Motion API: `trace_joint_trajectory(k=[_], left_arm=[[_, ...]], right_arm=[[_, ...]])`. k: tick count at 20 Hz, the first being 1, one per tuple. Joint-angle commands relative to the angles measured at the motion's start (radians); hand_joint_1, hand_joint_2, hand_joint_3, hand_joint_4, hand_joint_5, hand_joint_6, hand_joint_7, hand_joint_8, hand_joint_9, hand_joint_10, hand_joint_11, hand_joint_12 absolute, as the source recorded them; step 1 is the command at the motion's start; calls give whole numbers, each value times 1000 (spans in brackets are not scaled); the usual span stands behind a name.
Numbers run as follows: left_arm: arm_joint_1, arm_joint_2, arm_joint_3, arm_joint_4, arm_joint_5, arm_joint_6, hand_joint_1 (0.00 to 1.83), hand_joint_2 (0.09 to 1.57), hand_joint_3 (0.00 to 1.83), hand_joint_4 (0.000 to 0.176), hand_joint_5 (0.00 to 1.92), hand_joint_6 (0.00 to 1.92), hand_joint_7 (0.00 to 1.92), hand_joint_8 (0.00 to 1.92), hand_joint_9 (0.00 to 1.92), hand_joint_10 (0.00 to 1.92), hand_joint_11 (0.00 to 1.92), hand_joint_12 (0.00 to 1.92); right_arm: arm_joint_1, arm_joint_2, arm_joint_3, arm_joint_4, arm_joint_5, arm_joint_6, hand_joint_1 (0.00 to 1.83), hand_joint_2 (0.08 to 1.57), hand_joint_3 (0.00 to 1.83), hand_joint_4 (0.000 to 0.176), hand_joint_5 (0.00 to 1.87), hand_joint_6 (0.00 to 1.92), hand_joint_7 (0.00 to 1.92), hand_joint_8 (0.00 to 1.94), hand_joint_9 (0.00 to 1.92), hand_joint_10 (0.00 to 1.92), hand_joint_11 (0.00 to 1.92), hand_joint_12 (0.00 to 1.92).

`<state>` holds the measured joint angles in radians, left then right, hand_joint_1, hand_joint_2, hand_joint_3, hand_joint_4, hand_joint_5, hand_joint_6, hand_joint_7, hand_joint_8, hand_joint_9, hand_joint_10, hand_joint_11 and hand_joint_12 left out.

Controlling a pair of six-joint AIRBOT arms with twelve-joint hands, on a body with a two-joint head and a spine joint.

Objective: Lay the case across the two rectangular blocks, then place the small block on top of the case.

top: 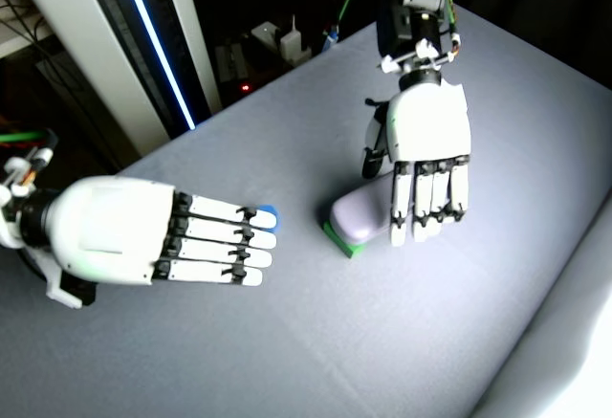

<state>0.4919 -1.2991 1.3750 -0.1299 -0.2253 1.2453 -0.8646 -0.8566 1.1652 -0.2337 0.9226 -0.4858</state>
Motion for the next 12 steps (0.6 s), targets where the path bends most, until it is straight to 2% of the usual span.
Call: trace_joint_trajectory(k=[1, 2, 3, 4, 5, 6, 7, 8, 9, 10, 11, 12], left_arm=[[-4, 13, -16, 3, -140, 5, 996, 811, 0, 84, 292, 0, 365, 1, 485, 0, 69, 1250], [0, 27, -35, 3, -162, 5, 966, 812, 0, 80, 270, 0, 333, 0, 437, 0, 13, 1344], [6, 52, -63, 3, -194, 5, 946, 811, 0, 55, 293, 10, 332, 2, 407, 0, 2, 1361], [14, 83, -95, 3, -234, 5, 940, 816, 1, 49, 290, 4, 302, 0, 342, 0, 0, 1318], [22, 106, -117, 1, -265, 5, 930, 826, 2, 77, 256, 2, 264, 3, 300, 4, 0, 1204], [45, 149, -159, -10, -328, -1, 853, 863, 7, 119, 185, 2, 190, 5, 215, 9, 0, 913], [67, 185, -192, -11, -378, -19, 841, 870, 4, 142, 177, 2, 173, 2, 171, 13, 0, 724], [93, 221, -222, -11, -436, -49, 800, 845, 0, 162, 193, 3, 155, 3, 131, 10, 0, 532], [128, 263, -255, -11, -508, -89, 732, 851, 1, 131, 163, 0, 111, 1, 80, 3, 0, 398], [160, 298, -280, -11, -573, -124, 773, 874, 4, 95, 159, 0, 93, 1, 45, 3, 0, 255], [202, 337, -311, -12, -654, -167, 819, 886, 4, 84, 147, 1, 77, 1, 25, 2, 0, 156], [220, 356, -325, -14, -689, -186, 849, 889, 2, 45, 150, 1, 94, 4, 39, 5, 0, 157]], right_arm=[[6, 1, 3, 32, 109, 6, 933, 1343, 0, 4, 336, 3, 303, 0, 307, 0, 125, 615], [6, 1, 3, 32, 109, 6, 929, 1346, 0, 0, 325, 1, 302, 0, 302, 2, 90, 665], [6, 1, 2, 32, 109, 7, 910, 1350, 1, 0, 308, 0, 295, 0, 298, 0, 86, 683], [6, 1, 2, 32, 110, 8, 911, 1346, 0, 0, 304, 0, 287, 0, 288, 0, 81, 685], [7, 1, 1, 32, 110, 8, 945, 1332, 0, 0, 310, 2, 285, 0, 281, 0, 66, 686], [7, 2, 0, 29, 110, 9, 979, 1305, 0, 0, 332, 8, 294, 3, 282, 1, 38, 682], [7, 3, -2, 20, 110, 12, 982, 1285, 0, 0, 348, 4, 306, 2, 281, 0, 7, 697], [7, 4, -3, 10, 110, 19, 937, 1274, 0, 0, 331, 2, 293, 1, 254, 1, 1, 618], [7, 5, -5, -3, 110, 27, 894, 1264, 0, 0, 338, 4, 312, 7, 258, 4, 0, 582], [7, 5, -7, -12, 110, 31, 897, 1240, 0, 0, 339, 1, 327, 3, 277, 4, 0, 676], [7, 5, -8, -24, 109, 36, 857, 1229, 0, 0, 331, 0, 321, 1, 286, 4, 0, 747], [7, 5, -9, -29, 106, 40, 871, 1200, 0, 0, 348, 3, 324, 1, 305, 6, 0, 817]])
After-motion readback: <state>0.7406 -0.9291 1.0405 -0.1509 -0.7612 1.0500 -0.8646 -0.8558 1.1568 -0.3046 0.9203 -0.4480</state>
